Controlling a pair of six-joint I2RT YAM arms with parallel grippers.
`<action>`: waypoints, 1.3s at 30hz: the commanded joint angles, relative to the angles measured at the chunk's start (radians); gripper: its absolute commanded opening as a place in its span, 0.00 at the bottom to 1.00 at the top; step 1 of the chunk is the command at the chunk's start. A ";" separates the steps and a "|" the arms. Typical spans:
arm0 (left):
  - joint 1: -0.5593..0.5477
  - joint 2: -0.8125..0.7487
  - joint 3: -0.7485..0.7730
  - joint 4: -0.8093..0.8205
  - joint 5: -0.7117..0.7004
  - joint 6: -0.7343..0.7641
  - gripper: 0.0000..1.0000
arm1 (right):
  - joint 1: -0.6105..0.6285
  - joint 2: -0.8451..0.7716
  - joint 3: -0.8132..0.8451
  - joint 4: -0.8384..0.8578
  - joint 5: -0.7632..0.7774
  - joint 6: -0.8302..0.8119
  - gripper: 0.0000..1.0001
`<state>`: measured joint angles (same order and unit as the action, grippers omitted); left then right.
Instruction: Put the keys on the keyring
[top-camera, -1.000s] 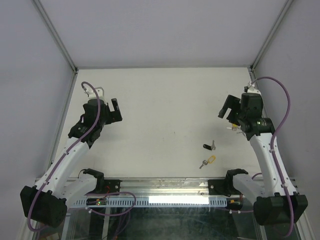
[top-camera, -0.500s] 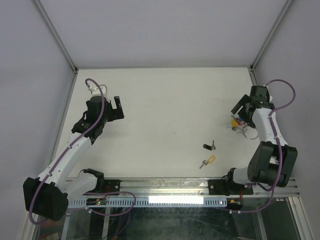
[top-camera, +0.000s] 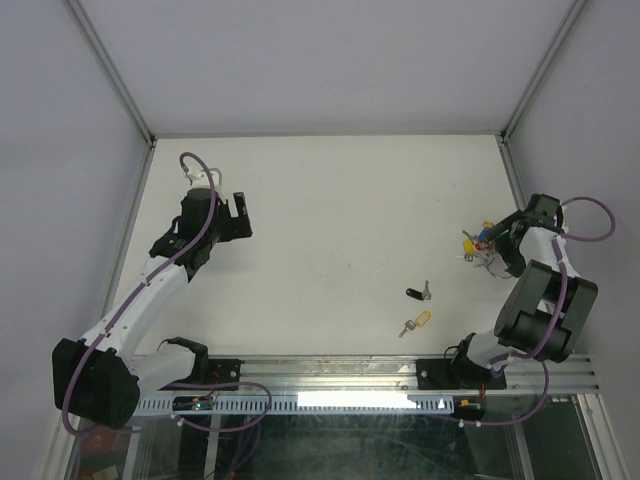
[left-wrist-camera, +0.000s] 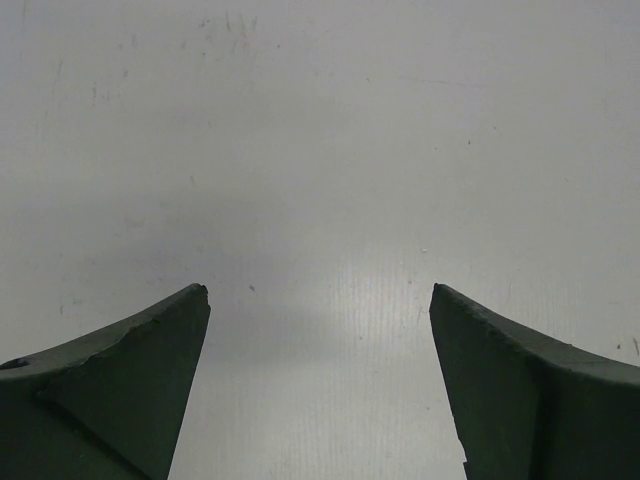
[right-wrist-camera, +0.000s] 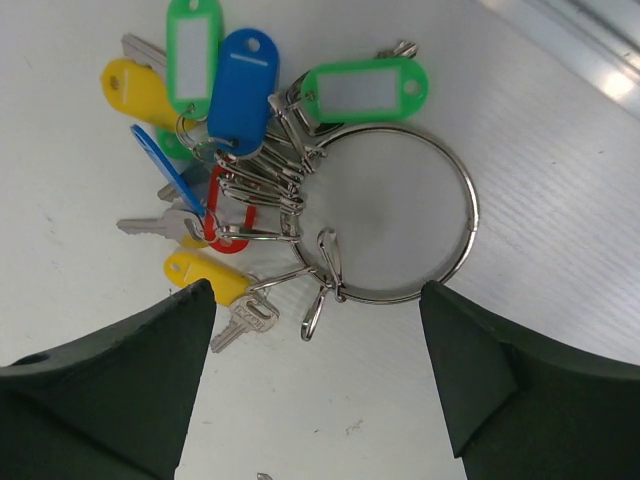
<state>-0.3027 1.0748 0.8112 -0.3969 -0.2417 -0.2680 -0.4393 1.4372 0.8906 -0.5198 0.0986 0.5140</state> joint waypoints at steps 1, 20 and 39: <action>-0.013 0.018 0.074 0.015 0.047 0.006 0.89 | -0.006 0.037 -0.023 0.108 -0.105 -0.023 0.86; -0.013 -0.059 0.079 -0.043 0.038 -0.025 0.87 | 0.038 0.114 -0.046 0.160 -0.189 -0.052 0.80; -0.014 -0.169 0.014 -0.096 -0.006 -0.020 0.87 | 0.302 0.135 -0.037 0.167 -0.203 -0.035 0.66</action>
<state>-0.3088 0.9466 0.8341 -0.4961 -0.2333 -0.2806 -0.1978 1.5593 0.8524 -0.3714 -0.0875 0.4629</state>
